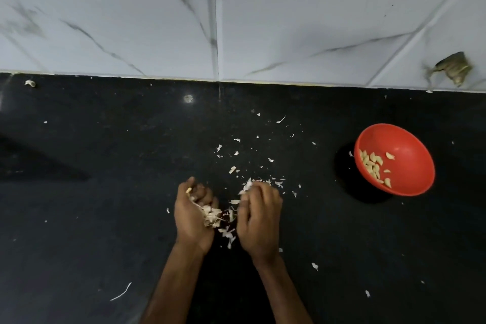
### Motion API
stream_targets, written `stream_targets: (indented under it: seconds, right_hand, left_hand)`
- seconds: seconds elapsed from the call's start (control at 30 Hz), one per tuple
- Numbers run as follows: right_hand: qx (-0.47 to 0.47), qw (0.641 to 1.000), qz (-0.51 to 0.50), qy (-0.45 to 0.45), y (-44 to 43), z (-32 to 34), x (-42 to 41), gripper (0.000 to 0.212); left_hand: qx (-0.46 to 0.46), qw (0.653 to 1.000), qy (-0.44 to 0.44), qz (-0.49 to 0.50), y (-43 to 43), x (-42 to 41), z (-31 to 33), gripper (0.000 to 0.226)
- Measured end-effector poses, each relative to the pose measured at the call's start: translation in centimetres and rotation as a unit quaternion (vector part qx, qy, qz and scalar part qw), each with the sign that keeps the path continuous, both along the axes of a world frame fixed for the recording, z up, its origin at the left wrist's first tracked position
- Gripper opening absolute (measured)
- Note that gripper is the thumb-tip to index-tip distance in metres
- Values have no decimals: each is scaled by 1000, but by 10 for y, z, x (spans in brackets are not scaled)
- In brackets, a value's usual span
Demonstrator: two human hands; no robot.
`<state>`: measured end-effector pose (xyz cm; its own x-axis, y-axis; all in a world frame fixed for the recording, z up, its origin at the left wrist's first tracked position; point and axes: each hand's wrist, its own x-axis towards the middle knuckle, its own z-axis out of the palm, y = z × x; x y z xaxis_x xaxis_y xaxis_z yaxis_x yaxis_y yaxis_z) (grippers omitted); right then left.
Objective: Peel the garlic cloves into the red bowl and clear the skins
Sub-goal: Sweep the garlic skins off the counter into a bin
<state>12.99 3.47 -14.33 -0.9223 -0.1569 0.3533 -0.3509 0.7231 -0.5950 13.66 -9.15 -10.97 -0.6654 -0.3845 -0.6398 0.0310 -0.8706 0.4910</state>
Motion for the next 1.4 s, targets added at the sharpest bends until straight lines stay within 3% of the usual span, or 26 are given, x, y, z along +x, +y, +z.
stream_targets:
  seconds: [0.07, 0.2, 0.3, 0.47, 0.53, 0.7, 0.77, 0.83, 0.9, 1.0, 1.17, 1.27, 1.4]
  right_hand:
    - [30, 999, -23, -38, 16, -5, -4, 33]
    - [56, 983, 76, -157, 10, -12, -12, 56]
    - [55, 972, 160, -162, -13, -11, -8, 64]
    - [133, 937, 291, -143, -65, -12, 15, 89]
    - [123, 922, 338, -142, -78, -11, 19, 83]
    - [46, 908, 397, -127, -54, -10, 18, 43]
    - [47, 893, 415, -170, -33, -11, 25, 54]
    - [107, 886, 425, -152, -27, -14, 40, 81]
    - [190, 897, 385, -100, -38, -17, 54, 110]
    - [193, 924, 316, -98, -74, -16, 62, 123]
    - [157, 910, 364, -118, -129, -17, 82, 106]
    - [174, 908, 371, -86, -145, -21, 109, 92]
    - [209, 945, 252, -4, -159, -26, 109, 34]
  left_hand:
    - [14, 1000, 10, 9, -16, 6, 5, 45]
    - [42, 997, 52, -22, -87, 39, 7, 44]
    - [147, 970, 180, -74, -124, 73, -1, 38]
    - [145, 957, 247, -53, -150, 122, -9, 39]
    - [148, 957, 248, -34, -154, 136, -9, 39]
    - [176, 955, 239, -17, -166, 158, -5, 38]
    - [173, 956, 235, -8, -168, 166, -5, 38]
    - [170, 957, 236, -1, -169, 172, -4, 38]
    - [166, 956, 240, 3, -169, 177, -3, 39]
    - [172, 950, 262, 3, -169, 184, -1, 38]
    - [160, 944, 288, -16, -169, 193, -5, 40]
    - [161, 942, 293, -25, -164, 196, -8, 40]
    - [165, 939, 301, -37, -155, 188, -5, 39]
